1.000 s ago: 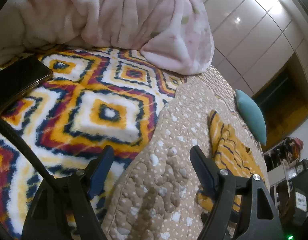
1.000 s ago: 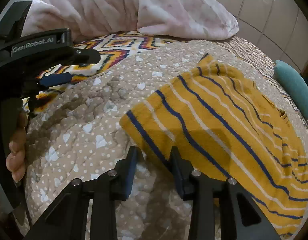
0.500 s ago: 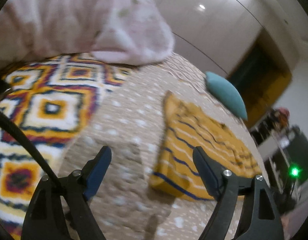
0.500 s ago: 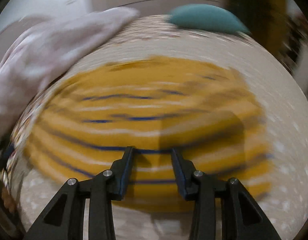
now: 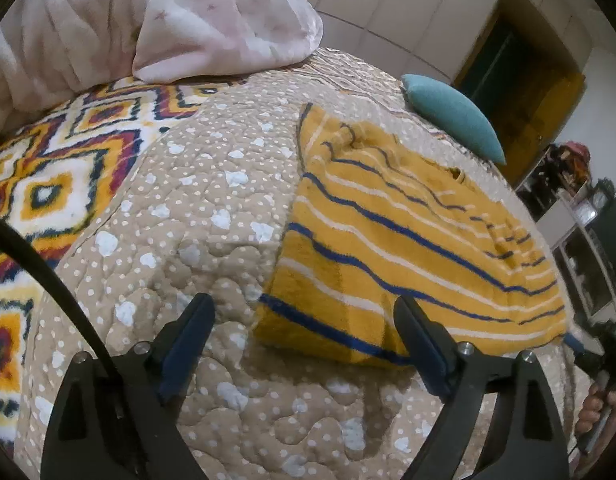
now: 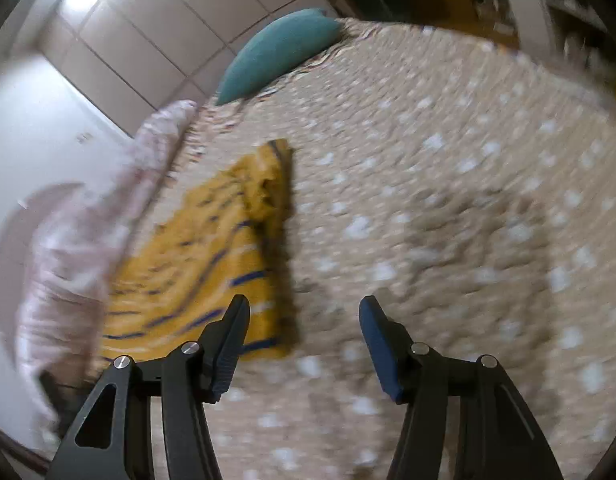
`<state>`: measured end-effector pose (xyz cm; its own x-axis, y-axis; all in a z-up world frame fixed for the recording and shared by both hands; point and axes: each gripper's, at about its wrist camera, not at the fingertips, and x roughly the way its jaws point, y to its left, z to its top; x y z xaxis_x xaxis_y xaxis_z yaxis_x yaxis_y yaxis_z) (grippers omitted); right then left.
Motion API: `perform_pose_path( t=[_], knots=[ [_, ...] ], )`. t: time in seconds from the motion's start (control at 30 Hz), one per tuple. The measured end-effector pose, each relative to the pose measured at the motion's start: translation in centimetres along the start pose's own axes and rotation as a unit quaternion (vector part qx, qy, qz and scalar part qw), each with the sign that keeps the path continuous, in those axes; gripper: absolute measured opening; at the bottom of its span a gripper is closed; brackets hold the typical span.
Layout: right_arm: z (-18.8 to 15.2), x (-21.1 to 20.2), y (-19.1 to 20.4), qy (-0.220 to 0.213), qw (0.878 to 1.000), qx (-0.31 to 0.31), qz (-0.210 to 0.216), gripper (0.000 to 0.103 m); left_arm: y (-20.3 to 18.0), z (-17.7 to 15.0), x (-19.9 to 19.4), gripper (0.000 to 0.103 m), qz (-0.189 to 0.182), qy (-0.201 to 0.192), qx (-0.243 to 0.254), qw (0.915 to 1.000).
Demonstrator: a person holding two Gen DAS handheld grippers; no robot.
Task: Fold small clothes
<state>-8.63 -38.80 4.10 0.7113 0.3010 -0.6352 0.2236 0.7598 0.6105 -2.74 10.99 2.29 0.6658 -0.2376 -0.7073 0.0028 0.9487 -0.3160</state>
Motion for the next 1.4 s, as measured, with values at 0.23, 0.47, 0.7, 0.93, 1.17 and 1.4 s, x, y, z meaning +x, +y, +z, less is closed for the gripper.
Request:
perform_pose_path(
  t=[0.23, 0.47, 0.7, 0.93, 1.17, 1.4],
  knots=[
    [-0.1, 4.1, 1.3, 0.014, 0.999, 0.017, 0.040, 0.064, -0.1, -0.1, 0.0, 0.092, -0.005, -0.001, -0.003, 1.0000],
    [0.4, 7.6, 4.5, 0.039, 0.999, -0.003, 0.032, 0.019, 0.0, 0.0, -0.3, 0.092, -0.009, -0.006, -0.007, 0.9999],
    [1.6, 6.0, 16.3, 0.006, 0.992, -0.128, -0.011, 0.011, 4.2, 1.3, -5.4, 0.092, -0.076, -0.087, -0.105, 0.9877],
    [-4.0, 11.2, 32.8, 0.049, 0.950, -0.309, 0.000, 0.011, 11.1, 2.2, -8.0, 0.092, 0.004, -0.141, -0.197, 0.9703],
    [-15.8, 21.3, 37.6, 0.144, 0.891, -0.429, -0.033, 0.011, 15.8, 1.9, -8.3, 0.092, 0.002, -0.148, -0.275, 0.9500],
    [-15.3, 20.3, 37.1, 0.173, 0.901, -0.396, 0.040, 0.052, 14.5, 2.0, -8.0, 0.092, -0.006, -0.138, -0.252, 0.9577]
  ],
)
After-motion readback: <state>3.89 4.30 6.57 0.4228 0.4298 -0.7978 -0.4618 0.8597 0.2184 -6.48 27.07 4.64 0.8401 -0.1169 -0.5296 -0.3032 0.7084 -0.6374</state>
